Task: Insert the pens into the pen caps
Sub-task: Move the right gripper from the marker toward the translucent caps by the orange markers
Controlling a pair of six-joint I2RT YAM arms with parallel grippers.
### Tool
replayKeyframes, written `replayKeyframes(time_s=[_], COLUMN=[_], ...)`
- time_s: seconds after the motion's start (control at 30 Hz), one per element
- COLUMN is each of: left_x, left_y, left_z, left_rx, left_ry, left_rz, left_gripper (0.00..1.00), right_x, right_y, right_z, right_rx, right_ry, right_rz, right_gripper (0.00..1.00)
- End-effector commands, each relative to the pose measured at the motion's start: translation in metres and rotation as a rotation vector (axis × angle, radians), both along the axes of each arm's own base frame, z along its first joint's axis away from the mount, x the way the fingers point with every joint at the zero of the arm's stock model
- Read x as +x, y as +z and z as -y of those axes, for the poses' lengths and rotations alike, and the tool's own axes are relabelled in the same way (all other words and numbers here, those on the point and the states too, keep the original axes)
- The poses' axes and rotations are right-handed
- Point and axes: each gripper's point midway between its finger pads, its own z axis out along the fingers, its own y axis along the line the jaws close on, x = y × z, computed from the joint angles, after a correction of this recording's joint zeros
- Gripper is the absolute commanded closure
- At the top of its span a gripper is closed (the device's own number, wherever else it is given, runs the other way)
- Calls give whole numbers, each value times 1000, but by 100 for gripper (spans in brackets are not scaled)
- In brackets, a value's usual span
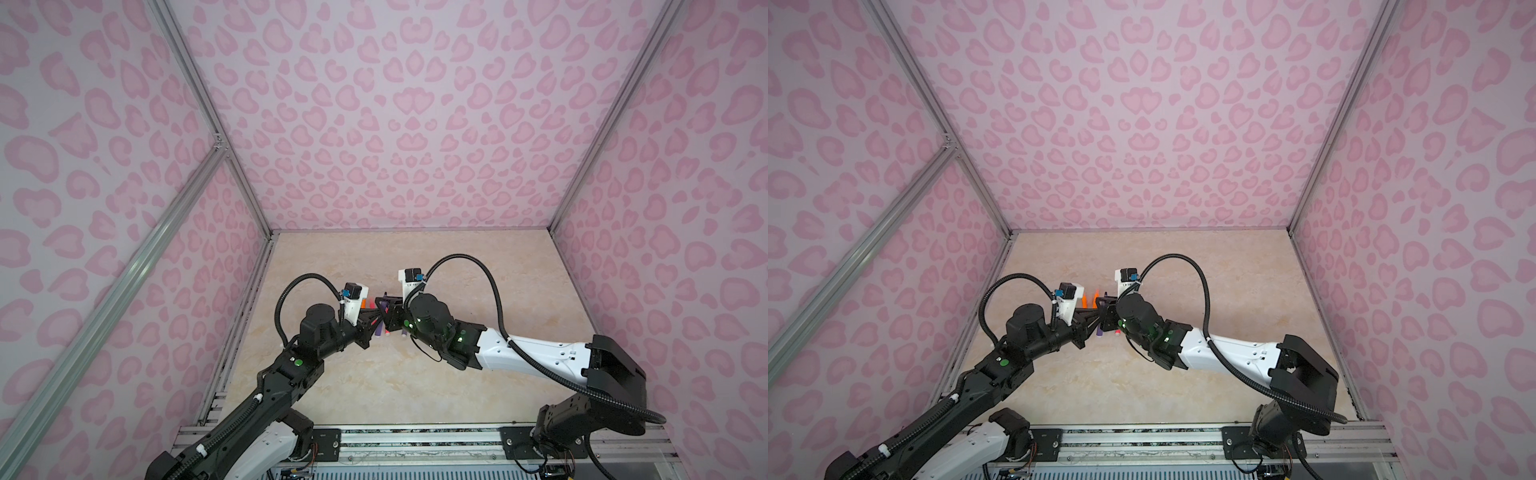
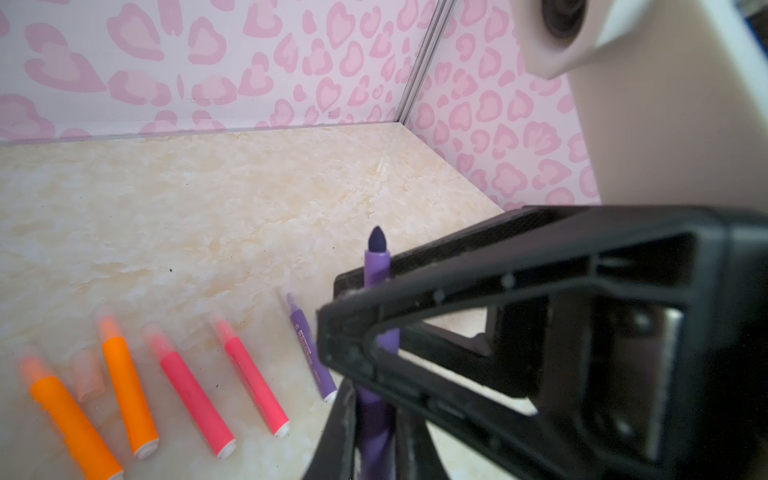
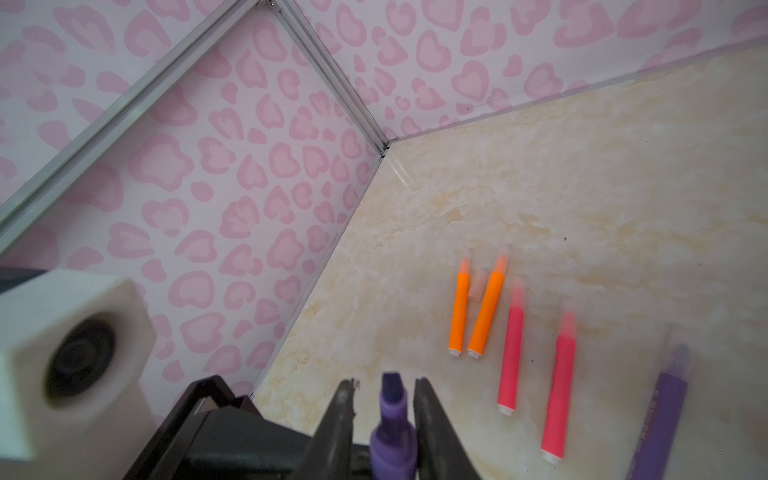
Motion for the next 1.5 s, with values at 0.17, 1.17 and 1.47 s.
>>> replayKeyframes(time_s=[0.17,1.17,1.47], left_x=[7,58,43], left_y=[10,-56,-69], left_z=[-1,-185,-229], left_rx=[-8,14,-8], left_ry=[26,961,1132], left_rz=[46,-249,-305], left_gripper=[73,97,97], right_x=[-3,12,64], right_y=[6,12,-51], right_z=[-4,35,-4], right_rx=[41,-64,-330], right_ry=[14,-126,-161], right_rz=[-3,56,-50], right_gripper=[100,54,69])
